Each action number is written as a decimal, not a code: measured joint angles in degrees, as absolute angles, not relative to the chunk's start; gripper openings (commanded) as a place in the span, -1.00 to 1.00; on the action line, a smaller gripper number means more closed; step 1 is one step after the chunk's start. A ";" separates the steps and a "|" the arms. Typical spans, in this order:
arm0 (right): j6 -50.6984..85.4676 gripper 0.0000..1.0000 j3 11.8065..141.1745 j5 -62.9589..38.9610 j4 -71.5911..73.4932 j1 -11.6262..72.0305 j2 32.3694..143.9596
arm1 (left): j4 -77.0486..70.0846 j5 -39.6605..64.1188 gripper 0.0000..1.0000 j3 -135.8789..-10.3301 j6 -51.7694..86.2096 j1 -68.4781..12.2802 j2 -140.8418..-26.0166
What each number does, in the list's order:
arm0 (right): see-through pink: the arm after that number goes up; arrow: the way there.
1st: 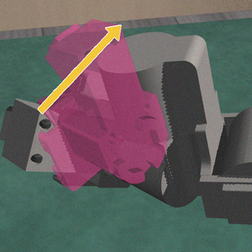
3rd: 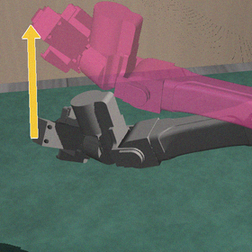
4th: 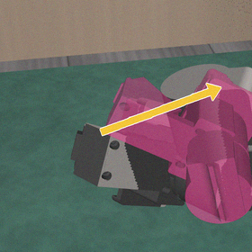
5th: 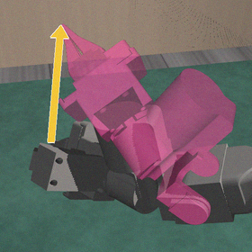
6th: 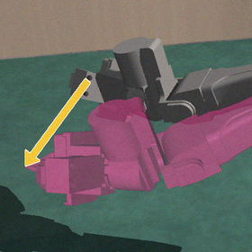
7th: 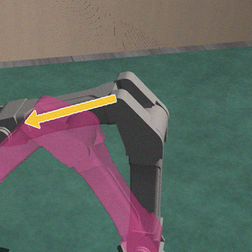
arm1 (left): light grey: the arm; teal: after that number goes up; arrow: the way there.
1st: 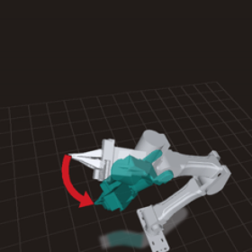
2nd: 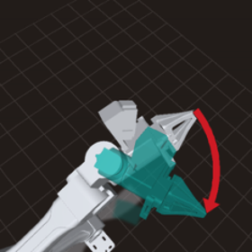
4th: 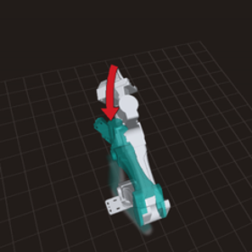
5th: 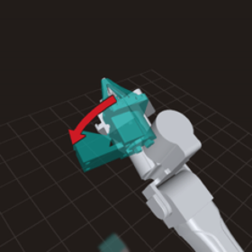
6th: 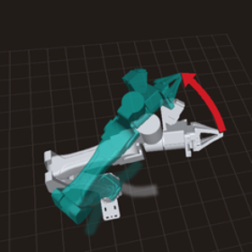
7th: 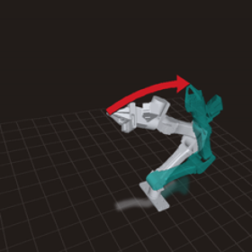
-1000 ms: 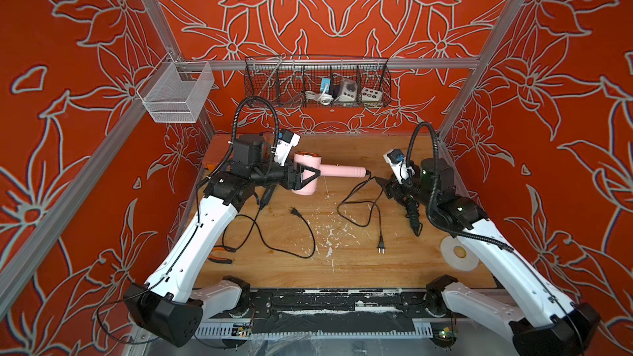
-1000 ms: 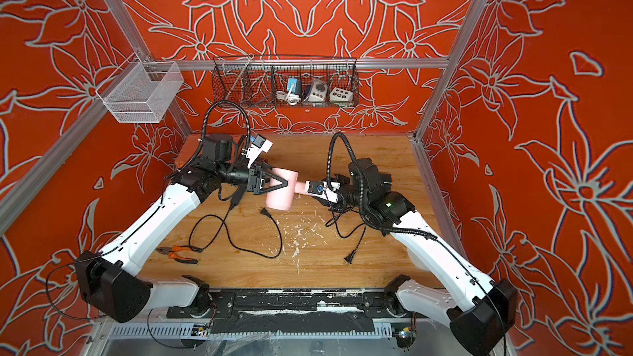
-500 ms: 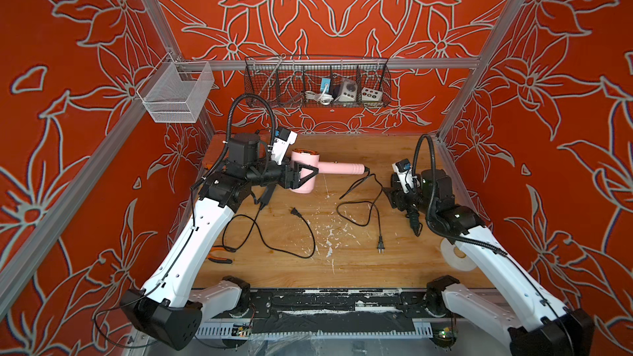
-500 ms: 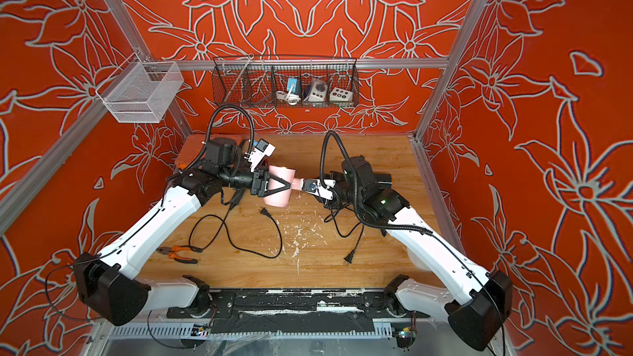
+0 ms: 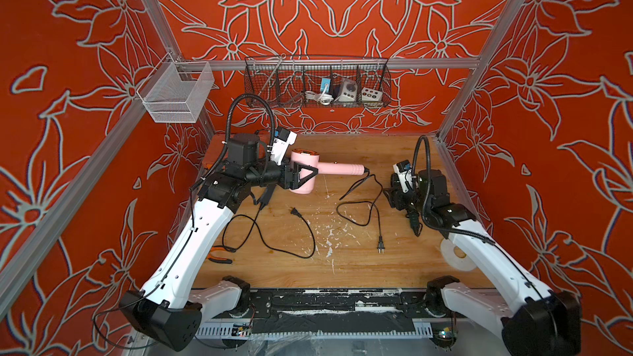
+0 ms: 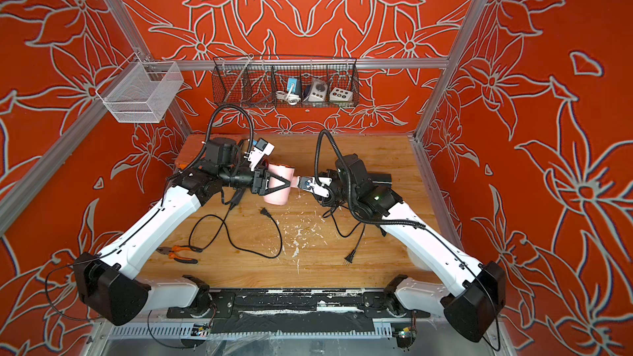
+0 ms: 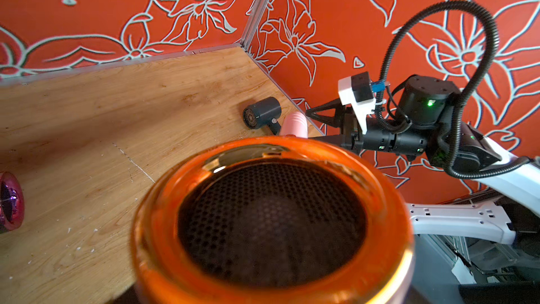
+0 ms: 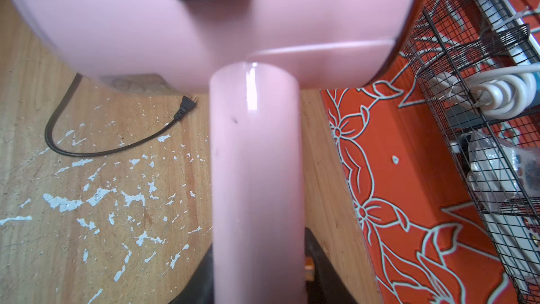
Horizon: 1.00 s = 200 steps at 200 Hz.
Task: Wrap the cord around the hair dryer
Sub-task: Adjust the power cord.
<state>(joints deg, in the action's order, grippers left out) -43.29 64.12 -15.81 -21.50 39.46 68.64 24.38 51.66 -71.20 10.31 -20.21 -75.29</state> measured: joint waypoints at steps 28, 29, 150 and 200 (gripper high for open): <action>-41.43 -0.11 64.12 -13.08 -20.27 40.10 68.93 | 24.56 49.17 -1.00 -71.61 10.17 -19.94 -74.26; -41.39 -0.09 64.12 -12.93 -20.21 40.12 68.93 | 24.58 49.08 -1.00 -71.66 10.17 -19.92 -74.24; -15.64 0.53 59.99 -8.38 -18.13 26.61 57.95 | 28.58 41.93 -1.00 -73.84 8.36 -16.14 -68.10; -5.65 0.47 48.38 -7.33 -18.61 21.41 55.40 | 30.00 41.10 -1.00 -76.05 7.46 -15.64 -67.35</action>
